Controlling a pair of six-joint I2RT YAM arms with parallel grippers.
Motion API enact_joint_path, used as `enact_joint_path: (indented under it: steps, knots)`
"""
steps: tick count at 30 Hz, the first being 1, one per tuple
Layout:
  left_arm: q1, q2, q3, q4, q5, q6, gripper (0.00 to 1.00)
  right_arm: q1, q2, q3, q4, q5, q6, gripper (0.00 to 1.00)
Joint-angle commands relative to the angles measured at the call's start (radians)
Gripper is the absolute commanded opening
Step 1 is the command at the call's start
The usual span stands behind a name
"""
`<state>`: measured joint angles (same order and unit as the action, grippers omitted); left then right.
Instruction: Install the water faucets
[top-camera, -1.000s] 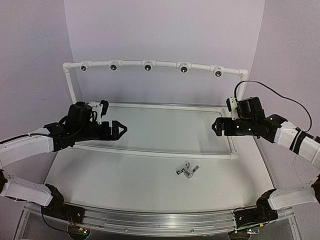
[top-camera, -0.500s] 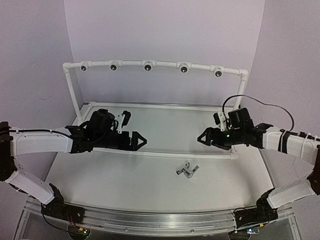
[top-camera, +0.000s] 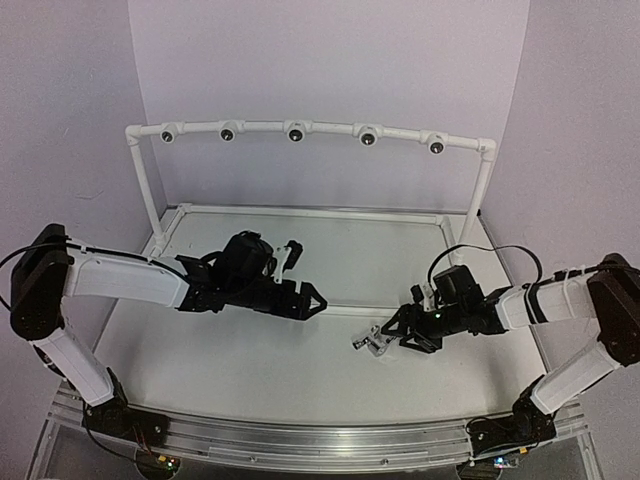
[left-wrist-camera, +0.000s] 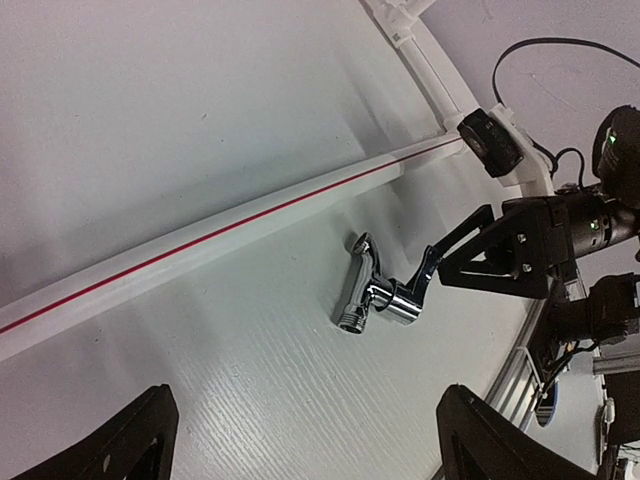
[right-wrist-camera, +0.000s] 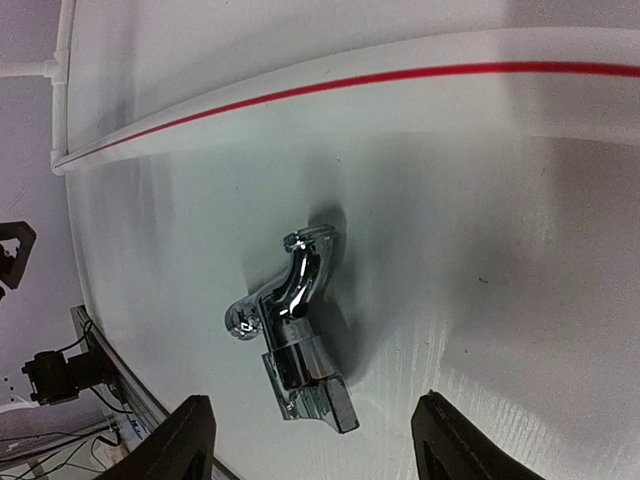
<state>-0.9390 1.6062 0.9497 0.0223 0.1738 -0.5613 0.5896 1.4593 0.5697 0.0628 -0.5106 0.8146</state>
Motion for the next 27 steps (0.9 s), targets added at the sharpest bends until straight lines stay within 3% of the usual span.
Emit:
enact_joint_path:
  steps: [1, 10, 15, 20, 24, 27]
  knots:
    - [0.000, 0.011, 0.067, 0.052, 0.026, -0.012, 0.92, 0.012, 0.043, -0.026, 0.174, -0.011, 0.022, 0.65]
    - [0.000, 0.002, 0.074, 0.060, 0.047, -0.020, 0.88, 0.019, 0.156, -0.016, 0.287, -0.035, -0.007, 0.31]
    - [0.002, -0.012, 0.055, 0.155, 0.100, -0.058, 0.86, 0.027, 0.082, -0.018, 0.371, -0.074, -0.037, 0.00]
    - [0.003, -0.029, 0.056, 0.249, 0.154, -0.100, 0.87, 0.032, -0.078, 0.004, 0.422, -0.100, -0.166, 0.00]
    - [0.011, -0.042, 0.047, 0.403, 0.212, -0.170, 0.95, 0.033, -0.230, 0.024, 0.510, -0.121, -0.308, 0.00]
    - [0.025, -0.044, 0.036, 0.481, 0.259, -0.226, 0.98, 0.035, -0.258, 0.065, 0.531, -0.123, -0.345, 0.00]
